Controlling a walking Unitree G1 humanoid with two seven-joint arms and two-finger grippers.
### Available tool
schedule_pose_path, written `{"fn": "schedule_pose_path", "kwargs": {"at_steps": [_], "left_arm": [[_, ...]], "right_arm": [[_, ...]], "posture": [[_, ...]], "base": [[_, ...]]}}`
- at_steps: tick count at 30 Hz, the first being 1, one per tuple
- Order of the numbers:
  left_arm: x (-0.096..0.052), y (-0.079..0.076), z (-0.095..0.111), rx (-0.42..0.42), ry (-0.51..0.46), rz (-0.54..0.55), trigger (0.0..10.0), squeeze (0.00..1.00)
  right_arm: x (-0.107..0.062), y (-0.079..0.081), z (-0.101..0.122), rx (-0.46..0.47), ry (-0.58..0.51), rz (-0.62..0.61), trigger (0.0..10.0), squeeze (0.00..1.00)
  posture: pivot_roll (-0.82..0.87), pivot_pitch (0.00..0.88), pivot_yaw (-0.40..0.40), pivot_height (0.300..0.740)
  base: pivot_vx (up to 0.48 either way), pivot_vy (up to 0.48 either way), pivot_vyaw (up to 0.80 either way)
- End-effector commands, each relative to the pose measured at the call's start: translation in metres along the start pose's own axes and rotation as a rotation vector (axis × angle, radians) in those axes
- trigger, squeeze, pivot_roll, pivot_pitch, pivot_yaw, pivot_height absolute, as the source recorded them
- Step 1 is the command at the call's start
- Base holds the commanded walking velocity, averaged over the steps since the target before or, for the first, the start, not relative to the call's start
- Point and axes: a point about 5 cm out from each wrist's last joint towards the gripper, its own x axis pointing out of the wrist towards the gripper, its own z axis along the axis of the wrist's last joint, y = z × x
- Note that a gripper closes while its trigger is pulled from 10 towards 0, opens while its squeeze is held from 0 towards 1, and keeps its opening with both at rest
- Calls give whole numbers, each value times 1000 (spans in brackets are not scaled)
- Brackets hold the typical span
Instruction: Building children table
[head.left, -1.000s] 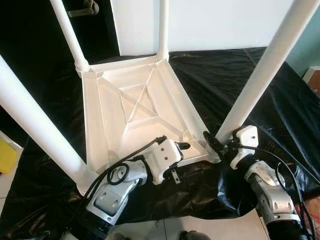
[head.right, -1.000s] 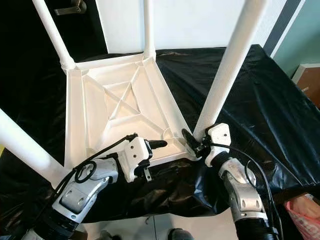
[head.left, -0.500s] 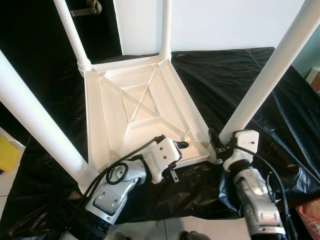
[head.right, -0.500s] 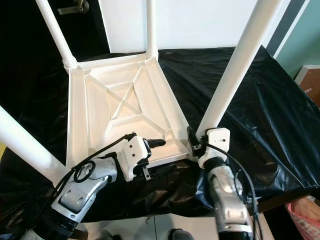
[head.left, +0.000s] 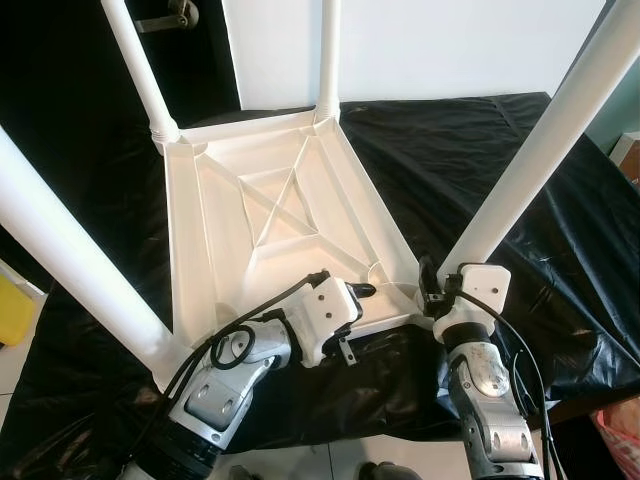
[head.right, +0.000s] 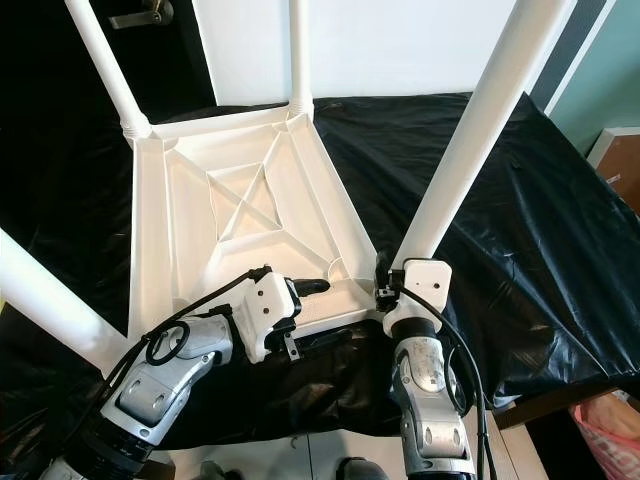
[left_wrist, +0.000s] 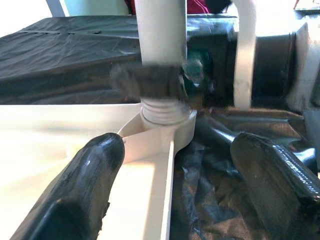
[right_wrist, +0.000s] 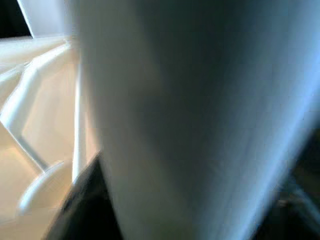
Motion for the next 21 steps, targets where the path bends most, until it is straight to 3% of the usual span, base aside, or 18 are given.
{"fn": "schedule_pose_path", "kwargs": {"at_steps": [1,7,15,16,21], "left_arm": [[0,2,-3,6,19,19,10000,0],[0,0,-2,8,17,19,10000,0],[0,-2,-3,7,21,17,10000,0],[0,-2,-4,5,22,19,10000,0],[1,-3,-6,3,24,25,10000,0]], "right_arm": [[-3,1,-7,0,42,-7,10000,961],[0,-8,10,78,-46,49,10000,1000],[0,-22,14,32,-52,212,10000,1000],[0,-24,14,16,-45,279,10000,0],[3,-27,10,-16,-10,445,10000,0]], "posture": [[-138,118,27,740],[-131,115,24,740],[-136,110,14,740],[-138,109,14,740],[-137,107,13,740]], "base": [[0,0,0],[0,0,0],[0,0,0],[0,0,0],[0,0,0]]}}
